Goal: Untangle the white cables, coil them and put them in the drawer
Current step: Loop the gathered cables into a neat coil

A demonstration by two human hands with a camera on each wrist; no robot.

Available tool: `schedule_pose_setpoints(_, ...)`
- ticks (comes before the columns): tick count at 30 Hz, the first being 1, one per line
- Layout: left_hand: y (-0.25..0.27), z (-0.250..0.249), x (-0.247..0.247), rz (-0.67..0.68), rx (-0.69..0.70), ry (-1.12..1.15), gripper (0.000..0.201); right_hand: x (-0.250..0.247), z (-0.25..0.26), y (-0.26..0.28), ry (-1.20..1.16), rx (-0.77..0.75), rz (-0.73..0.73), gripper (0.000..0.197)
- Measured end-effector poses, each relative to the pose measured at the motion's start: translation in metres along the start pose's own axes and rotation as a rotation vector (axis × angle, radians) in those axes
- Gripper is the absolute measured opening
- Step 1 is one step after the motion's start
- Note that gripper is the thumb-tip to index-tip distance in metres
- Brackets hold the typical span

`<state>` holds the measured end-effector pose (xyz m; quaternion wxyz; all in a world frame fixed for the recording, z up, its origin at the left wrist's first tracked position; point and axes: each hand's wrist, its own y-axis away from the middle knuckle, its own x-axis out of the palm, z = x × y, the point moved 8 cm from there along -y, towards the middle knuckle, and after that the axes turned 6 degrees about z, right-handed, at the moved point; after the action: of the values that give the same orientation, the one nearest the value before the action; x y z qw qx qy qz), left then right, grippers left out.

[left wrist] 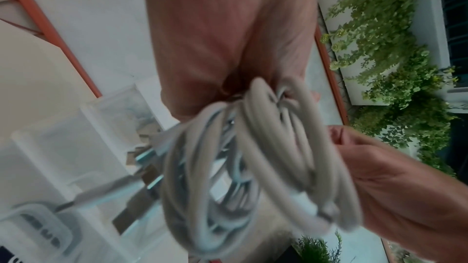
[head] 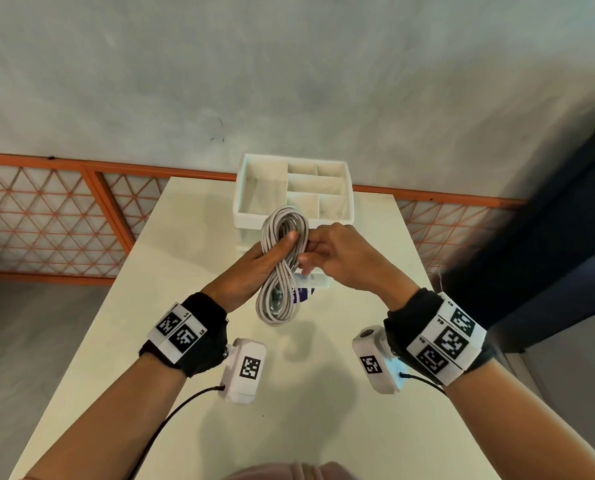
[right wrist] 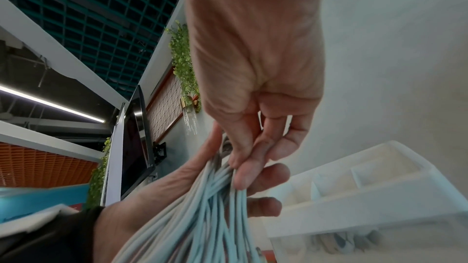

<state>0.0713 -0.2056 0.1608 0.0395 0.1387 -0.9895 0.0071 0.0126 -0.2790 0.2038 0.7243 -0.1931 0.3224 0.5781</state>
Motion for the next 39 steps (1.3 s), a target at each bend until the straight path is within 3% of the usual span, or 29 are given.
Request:
schedule_pose_setpoints(6, -0.002, -0.004, -0.001, -0.103, 0.083, 0.108, 0.041, 0.004, 0.001, 0.000, -0.113, 0.040, -0.012, 0.016)
schedule_pose_setpoints(10, 0.000, -0.009, 0.000, -0.099, 0.048, 0.098, 0.038, -0.003, -0.005, 0.003, -0.268, 0.068, -0.145, 0.071)
schedule_pose_setpoints(14, -0.004, -0.010, -0.003, -0.137, 0.073, 0.146, 0.034, -0.034, -0.008, 0.007, -0.139, 0.053, -0.313, 0.091)
schedule_pose_setpoints(15, -0.004, -0.009, -0.004, -0.151, 0.084, 0.184, 0.032, -0.033, -0.013, 0.007, -0.210, 0.092, -0.268, 0.099)
schedule_pose_setpoints(19, -0.006, -0.005, -0.002, -0.149, 0.129, 0.327, 0.021, 0.023, -0.022, 0.005, -0.399, 0.169, 0.161, 0.119)
schedule_pose_setpoints(20, -0.007, -0.005, 0.002, -0.130, 0.133, 0.356, 0.019, 0.033, -0.021, 0.004, -0.409, 0.138, 0.205, 0.112)
schedule_pose_setpoints(23, -0.007, -0.006, 0.009, -0.079, 0.141, 0.385, 0.023, 0.046, -0.009, 0.005, -0.429, 0.079, 0.299, 0.056)
schedule_pose_setpoints(26, -0.006, -0.010, 0.010, -0.030, 0.144, 0.355, 0.010, 0.053, -0.008, 0.010, -0.437, 0.064, 0.408, 0.041)
schedule_pose_setpoints(29, -0.009, -0.010, 0.008, -0.022, 0.125, 0.356, 0.010, 0.051, -0.015, 0.006, -0.391, 0.079, 0.373, 0.020)
schedule_pose_setpoints(32, -0.010, -0.004, 0.004, -0.028, 0.112, 0.299, 0.006, 0.054, -0.019, 0.003, -0.416, 0.089, 0.359, 0.018)
schedule_pose_setpoints(36, -0.010, 0.004, -0.004, -0.106, 0.070, 0.294, 0.027, 0.061, -0.018, 0.003, -0.462, 0.107, 0.352, 0.014)
schedule_pose_setpoints(39, -0.009, 0.006, -0.005, -0.188, 0.074, 0.308, 0.021, 0.062, -0.029, -0.004, -0.405, 0.193, 0.219, 0.032)
